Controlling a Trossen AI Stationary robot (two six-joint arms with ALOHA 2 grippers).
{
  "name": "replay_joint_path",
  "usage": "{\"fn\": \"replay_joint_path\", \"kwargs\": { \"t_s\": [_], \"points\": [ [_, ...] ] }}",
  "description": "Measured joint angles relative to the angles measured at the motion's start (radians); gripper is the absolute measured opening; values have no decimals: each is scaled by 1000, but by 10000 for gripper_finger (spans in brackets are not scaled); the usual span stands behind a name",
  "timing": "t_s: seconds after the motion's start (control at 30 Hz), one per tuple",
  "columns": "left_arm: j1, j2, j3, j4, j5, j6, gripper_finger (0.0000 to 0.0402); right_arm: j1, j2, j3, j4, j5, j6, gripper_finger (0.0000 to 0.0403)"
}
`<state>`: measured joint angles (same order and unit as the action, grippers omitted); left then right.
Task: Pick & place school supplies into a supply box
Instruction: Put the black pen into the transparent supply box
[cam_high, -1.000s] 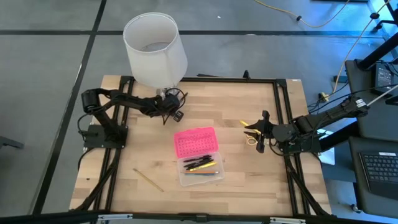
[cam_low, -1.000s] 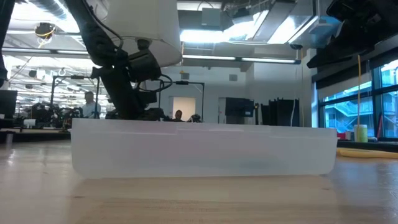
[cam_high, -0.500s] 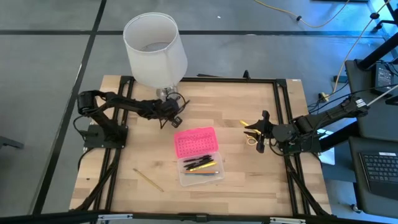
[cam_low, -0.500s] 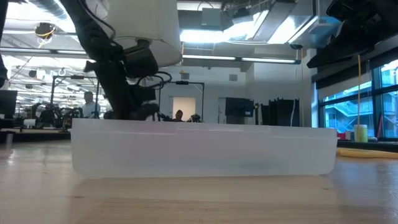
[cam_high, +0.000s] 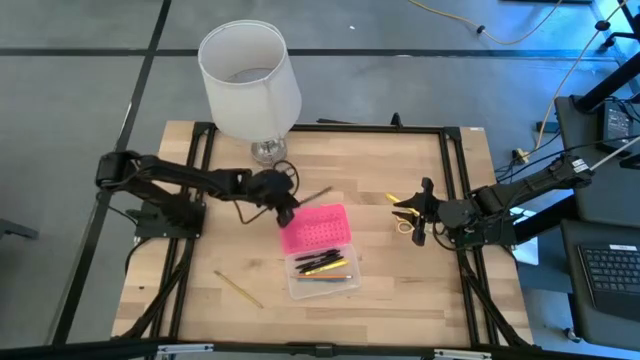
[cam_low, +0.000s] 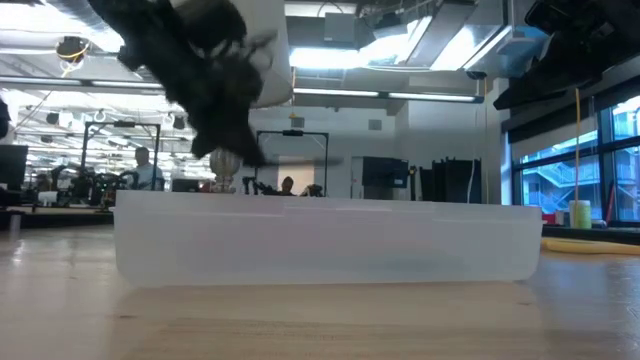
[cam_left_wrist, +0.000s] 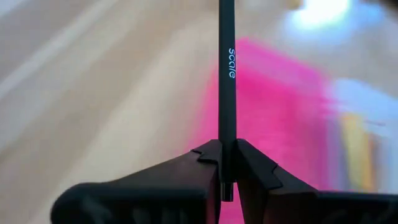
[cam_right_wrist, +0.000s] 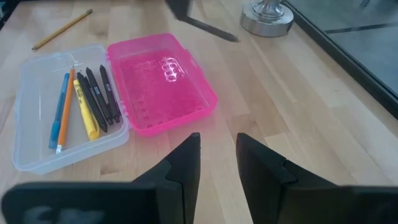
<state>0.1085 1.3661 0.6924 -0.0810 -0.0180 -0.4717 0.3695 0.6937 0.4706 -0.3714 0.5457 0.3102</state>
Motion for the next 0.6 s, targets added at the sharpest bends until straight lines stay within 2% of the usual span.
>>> {"fn": "replay_joint_path", "kwargs": {
  "t_s": [0.23,0.47,0.6],
  "points": [
    [-204,17,147,-35,9,124,19,0,0,0,0,0,0,108],
    [-356,154,295,-247,-95,0,19,0,0,0,1,0,0,108],
    [-409,242,336,-253,-118,-62,19,0,0,0,0,1,0,108]
  ]
}}
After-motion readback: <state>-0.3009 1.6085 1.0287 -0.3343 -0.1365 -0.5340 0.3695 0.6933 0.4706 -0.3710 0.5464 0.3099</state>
